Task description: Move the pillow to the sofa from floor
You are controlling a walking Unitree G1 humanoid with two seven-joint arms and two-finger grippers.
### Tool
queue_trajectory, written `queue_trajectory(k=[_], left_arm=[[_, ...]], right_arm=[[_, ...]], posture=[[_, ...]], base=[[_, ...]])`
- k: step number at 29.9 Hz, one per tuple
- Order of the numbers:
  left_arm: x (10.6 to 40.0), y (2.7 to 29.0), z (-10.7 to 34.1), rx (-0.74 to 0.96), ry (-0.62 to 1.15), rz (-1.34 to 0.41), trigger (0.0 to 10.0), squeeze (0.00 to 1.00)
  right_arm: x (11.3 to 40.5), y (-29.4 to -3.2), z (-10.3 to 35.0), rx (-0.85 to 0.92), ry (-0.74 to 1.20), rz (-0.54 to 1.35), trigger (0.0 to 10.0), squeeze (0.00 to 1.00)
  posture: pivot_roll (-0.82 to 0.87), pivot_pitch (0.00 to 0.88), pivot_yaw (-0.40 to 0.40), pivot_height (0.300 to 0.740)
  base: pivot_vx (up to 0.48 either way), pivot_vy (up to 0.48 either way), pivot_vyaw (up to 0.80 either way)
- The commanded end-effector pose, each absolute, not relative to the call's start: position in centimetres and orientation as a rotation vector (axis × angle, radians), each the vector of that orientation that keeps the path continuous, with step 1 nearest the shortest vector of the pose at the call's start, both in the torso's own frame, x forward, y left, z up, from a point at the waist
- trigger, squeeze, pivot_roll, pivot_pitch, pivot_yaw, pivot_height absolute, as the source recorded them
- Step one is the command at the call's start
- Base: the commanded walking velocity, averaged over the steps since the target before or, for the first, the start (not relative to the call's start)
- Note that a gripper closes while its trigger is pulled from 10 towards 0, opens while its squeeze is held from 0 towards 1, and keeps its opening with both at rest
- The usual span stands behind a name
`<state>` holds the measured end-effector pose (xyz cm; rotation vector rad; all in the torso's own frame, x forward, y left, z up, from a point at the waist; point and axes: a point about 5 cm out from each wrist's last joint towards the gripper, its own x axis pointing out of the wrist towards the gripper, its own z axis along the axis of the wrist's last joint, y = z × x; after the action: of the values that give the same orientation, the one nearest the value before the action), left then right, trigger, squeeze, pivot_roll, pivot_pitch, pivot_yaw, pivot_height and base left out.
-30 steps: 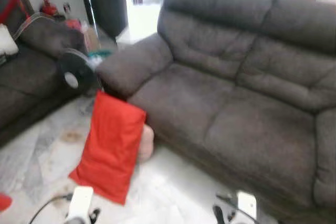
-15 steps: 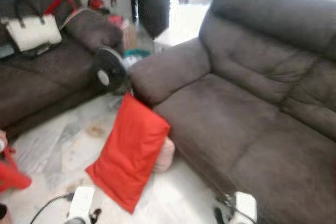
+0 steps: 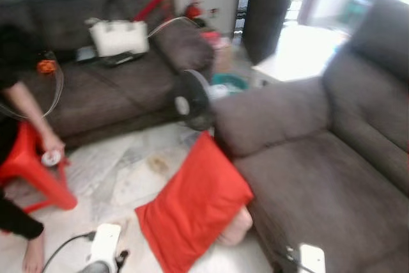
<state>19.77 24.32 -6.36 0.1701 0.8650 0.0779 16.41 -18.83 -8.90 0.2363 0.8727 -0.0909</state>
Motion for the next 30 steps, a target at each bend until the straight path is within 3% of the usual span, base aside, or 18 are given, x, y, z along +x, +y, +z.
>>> queue_trajectory(k=[1, 19, 20, 22, 30], left_arm=[[20.0, 23.4, -6.5, 0.154, 0.858, 0.057, 10.0, 0.0], [20.1, 23.4, -6.4, 0.157, 0.852, 0.057, 10.0, 0.0], [20.6, 23.5, -5.7, 0.194, 0.731, 0.08, 10.0, 0.0], [20.9, 23.5, -5.2, 0.206, 0.648, 0.094, 10.0, 0.0], [21.4, 22.9, -4.7, 0.212, 0.584, 0.019, 10.0, 0.0]], right_arm=[[15.4, -19.8, -9.2, 0.228, 0.903, -0.12, 10.0, 0.0], [15.6, -19.2, -9.2, 0.247, 0.904, -0.125, 10.0, 0.0], [18.7, -19.3, -7.8, 0.276, 0.785, -0.155, 10.0, 0.0], [20.5, -19.7, -6.6, 0.3, 0.694, -0.173, 10.0, 0.0], [22.7, -19.6, -5.1, 0.337, 0.586, -0.17, 10.0, 0.0]], posture=[[0.06, 0.0, -0.032, 0.74], [0.06, 0.011, -0.03, 0.74], [0.07, 0.017, -0.029, 0.74], [0.07, 0.019, -0.03, 0.74], [0.07, 0.012, -0.035, 0.74]], base=[[0.375, 0.0, 0.8], [0.354, 0.0, 0.76], [0.0, 0.0, 0.0], [0.0, 0.0, 0.0], [0.0, 0.0, 0.0]])
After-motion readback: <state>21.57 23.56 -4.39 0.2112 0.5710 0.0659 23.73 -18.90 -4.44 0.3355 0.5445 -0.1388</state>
